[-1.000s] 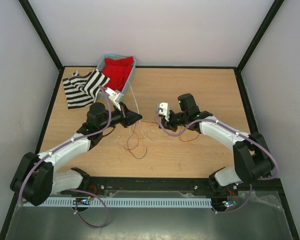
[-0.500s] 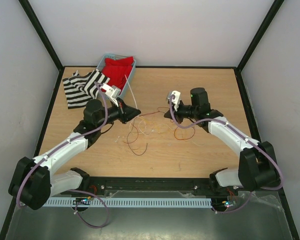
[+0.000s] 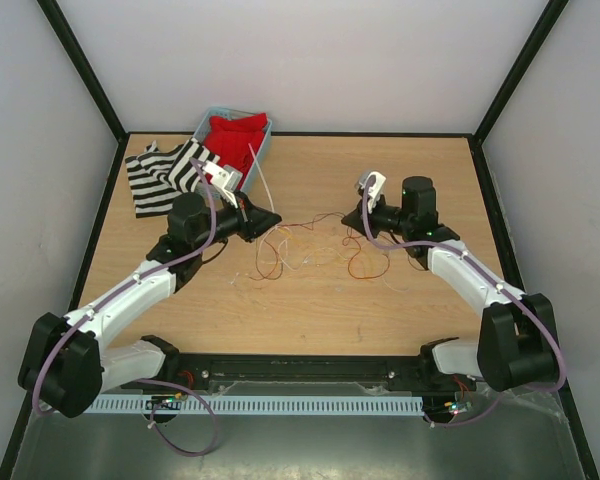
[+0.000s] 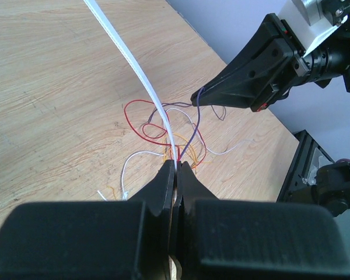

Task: Zip-tie the wires
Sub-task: Adjust the cable at the center of the board.

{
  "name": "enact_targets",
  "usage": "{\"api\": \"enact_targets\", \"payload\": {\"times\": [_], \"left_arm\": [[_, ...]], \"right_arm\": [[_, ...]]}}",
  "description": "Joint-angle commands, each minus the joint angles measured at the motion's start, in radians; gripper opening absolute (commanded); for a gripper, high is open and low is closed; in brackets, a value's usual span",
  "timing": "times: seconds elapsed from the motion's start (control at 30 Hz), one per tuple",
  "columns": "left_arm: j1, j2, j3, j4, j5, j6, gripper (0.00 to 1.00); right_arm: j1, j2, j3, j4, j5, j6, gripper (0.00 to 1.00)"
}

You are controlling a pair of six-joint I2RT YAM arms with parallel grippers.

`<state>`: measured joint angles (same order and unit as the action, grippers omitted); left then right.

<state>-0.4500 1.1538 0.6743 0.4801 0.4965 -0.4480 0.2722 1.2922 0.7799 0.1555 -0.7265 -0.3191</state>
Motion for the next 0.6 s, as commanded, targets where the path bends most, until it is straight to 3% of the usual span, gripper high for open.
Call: {"api": "enact_targets", "payload": {"times": [0.0, 0.57], "left_arm": [[0.005, -0.01, 0.039, -0.009, -0.011, 0.022, 0.0], [0.006, -0.022, 0.039, -0.035, -0.019, 0.04, 0.0]], "right_arm": [[-0.034, -0.012, -0.014, 0.051, 0.006, 0.058, 0.0], [-0.084, -0.031, -0.043, 0.079, 0.083, 0.141, 0.0]]}}
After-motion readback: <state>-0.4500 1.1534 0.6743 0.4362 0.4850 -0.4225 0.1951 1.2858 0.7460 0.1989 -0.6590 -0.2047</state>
